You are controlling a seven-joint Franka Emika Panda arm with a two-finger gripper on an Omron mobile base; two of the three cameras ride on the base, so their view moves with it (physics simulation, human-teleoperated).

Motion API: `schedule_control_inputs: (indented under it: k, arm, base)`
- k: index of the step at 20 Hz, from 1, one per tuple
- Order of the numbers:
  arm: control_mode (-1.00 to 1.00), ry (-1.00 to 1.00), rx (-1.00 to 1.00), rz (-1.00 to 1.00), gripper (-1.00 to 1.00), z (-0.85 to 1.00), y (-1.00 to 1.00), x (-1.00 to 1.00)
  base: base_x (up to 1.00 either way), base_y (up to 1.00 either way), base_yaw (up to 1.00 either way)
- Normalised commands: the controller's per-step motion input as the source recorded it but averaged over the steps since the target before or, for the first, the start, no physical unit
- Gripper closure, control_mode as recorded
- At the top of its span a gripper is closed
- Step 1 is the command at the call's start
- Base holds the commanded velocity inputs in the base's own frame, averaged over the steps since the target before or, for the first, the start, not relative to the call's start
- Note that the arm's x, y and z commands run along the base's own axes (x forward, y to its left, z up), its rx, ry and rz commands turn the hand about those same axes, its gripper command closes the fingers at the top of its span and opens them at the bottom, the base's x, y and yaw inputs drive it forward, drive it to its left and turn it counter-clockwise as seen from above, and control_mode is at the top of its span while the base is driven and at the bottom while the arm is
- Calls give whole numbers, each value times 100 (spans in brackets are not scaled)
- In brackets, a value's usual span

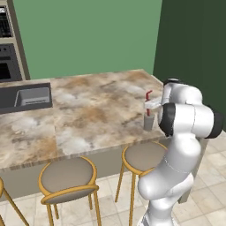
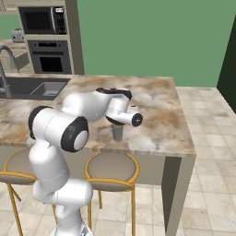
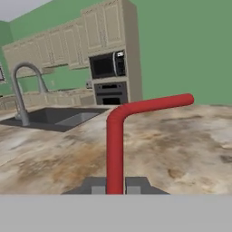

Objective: Take a straw from the drawer in front and place it inside the glass cup on the dining counter.

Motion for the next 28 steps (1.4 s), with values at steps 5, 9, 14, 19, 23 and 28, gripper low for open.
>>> schedule_control_inputs:
  k: [5,9,14,19,23,28]
  arm:
    - [-100,0,6,0,100,-31,-16,35]
    - [-100,0,3,0,100,-22,-5,43]
    - [-100,0,2,0,100,-3,-5,48]
    - [-100,0,3,0,100,-12,-5,23]
    - [-100,0,4,0,100,-29,-4,-7]
    - [-100,0,2,0,100,-34,0,-20]
  base:
    - [0,0,0]
    - [0,0,0]
    - [0,0,0]
    - [0,0,0]
    - [0,0,0]
    - [0,0,0]
